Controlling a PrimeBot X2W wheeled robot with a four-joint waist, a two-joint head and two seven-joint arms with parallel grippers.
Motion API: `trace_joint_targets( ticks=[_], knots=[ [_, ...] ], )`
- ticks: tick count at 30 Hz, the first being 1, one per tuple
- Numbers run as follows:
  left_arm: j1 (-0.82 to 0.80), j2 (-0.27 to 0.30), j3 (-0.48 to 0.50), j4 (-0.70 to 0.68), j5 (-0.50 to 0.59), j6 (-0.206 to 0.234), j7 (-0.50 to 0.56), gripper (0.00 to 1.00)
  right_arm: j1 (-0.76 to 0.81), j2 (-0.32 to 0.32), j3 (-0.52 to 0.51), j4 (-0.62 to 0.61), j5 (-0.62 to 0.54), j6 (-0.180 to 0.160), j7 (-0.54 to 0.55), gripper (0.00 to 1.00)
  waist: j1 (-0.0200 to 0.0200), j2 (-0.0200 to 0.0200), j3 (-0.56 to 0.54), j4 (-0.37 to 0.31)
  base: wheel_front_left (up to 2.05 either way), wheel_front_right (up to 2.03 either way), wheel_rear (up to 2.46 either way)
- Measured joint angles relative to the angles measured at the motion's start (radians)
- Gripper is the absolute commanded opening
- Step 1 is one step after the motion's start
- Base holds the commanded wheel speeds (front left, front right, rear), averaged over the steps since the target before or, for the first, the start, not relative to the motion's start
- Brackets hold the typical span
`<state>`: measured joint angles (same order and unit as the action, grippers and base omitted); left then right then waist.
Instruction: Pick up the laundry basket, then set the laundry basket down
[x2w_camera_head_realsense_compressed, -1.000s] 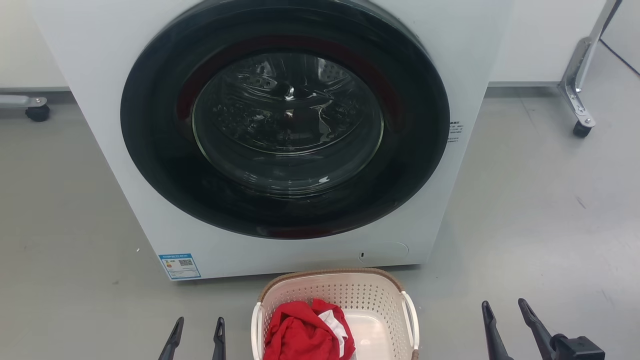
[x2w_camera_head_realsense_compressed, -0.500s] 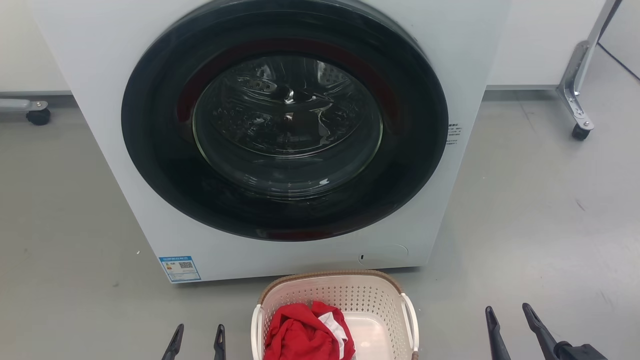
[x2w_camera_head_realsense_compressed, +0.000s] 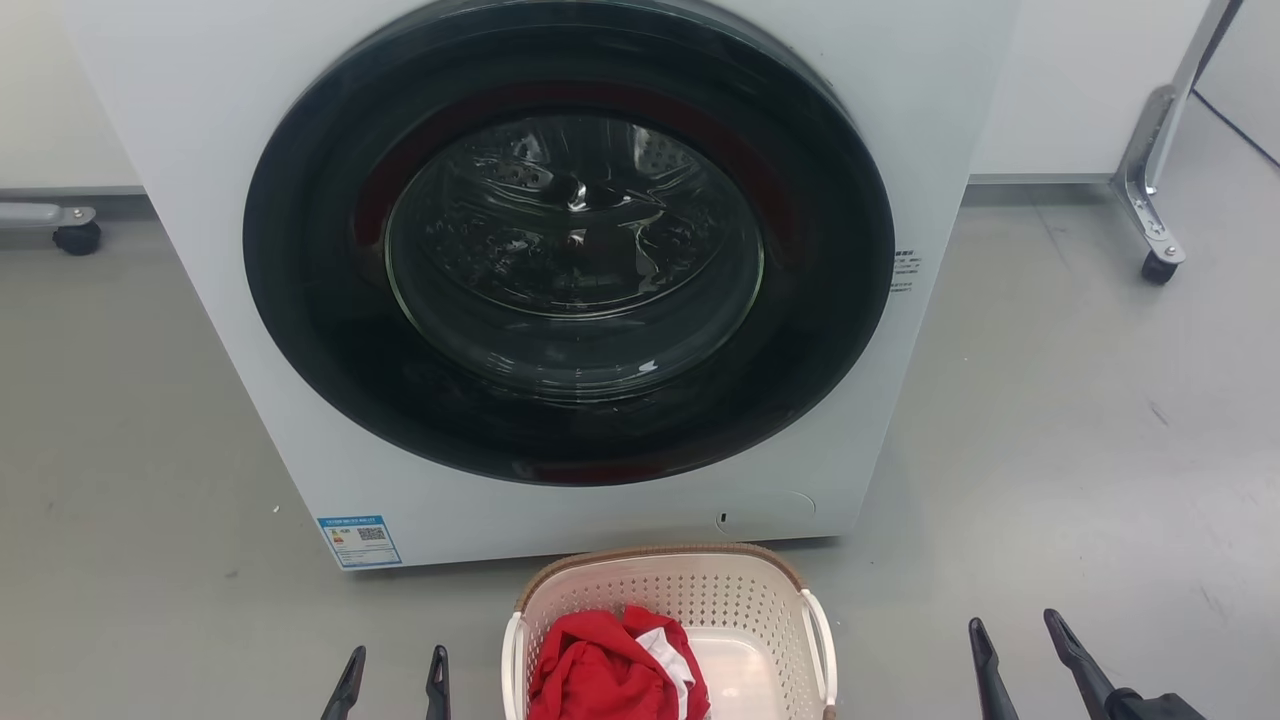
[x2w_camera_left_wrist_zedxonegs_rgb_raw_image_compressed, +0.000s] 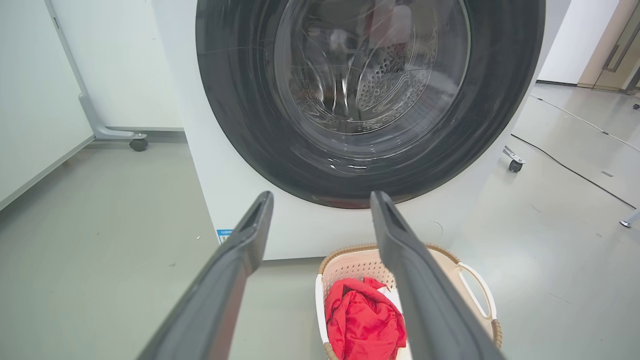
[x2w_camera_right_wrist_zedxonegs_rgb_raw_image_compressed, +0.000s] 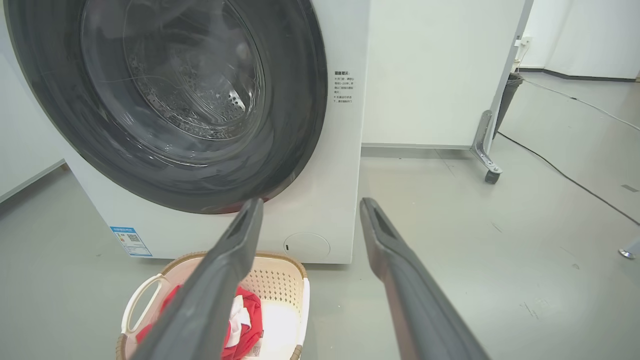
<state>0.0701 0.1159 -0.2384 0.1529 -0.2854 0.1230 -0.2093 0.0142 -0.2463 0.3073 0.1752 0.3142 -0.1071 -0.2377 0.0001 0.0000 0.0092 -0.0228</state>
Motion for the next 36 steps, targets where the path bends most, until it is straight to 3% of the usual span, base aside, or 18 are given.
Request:
trace_joint_targets(
  ticks=[20,21,27,36],
  knots=[
    [0.018,-0.008,0.003,-0.013,0.016,0.0,0.038,1.0,0.017,-0.01,-0.003,-0.021,-0.013,-0.008,0.033,1.0,-0.0001,0.0,-0.006,-0.001,0.0,0.0,0.0],
    [0.018,-0.009,0.006,-0.015,0.016,0.0,0.04,0.0,0.017,-0.01,-0.004,-0.022,-0.013,-0.008,0.034,0.0,-0.0001,0.0,-0.005,-0.001,0.0,0.0,0.0],
    [0.029,-0.016,0.004,0.025,0.01,-0.001,0.041,0.0,0.038,0.012,0.001,0.016,-0.004,-0.006,0.035,0.0,-0.0001,0.0,-0.005,0.0,0.0,0.0,0.0],
    [0.028,-0.021,0.036,0.036,-0.086,-0.023,0.065,0.0,0.035,0.027,-0.042,0.026,0.087,0.014,0.062,0.0,-0.0001,0.0,-0.005,0.002,0.0,0.0,0.0]
  ],
)
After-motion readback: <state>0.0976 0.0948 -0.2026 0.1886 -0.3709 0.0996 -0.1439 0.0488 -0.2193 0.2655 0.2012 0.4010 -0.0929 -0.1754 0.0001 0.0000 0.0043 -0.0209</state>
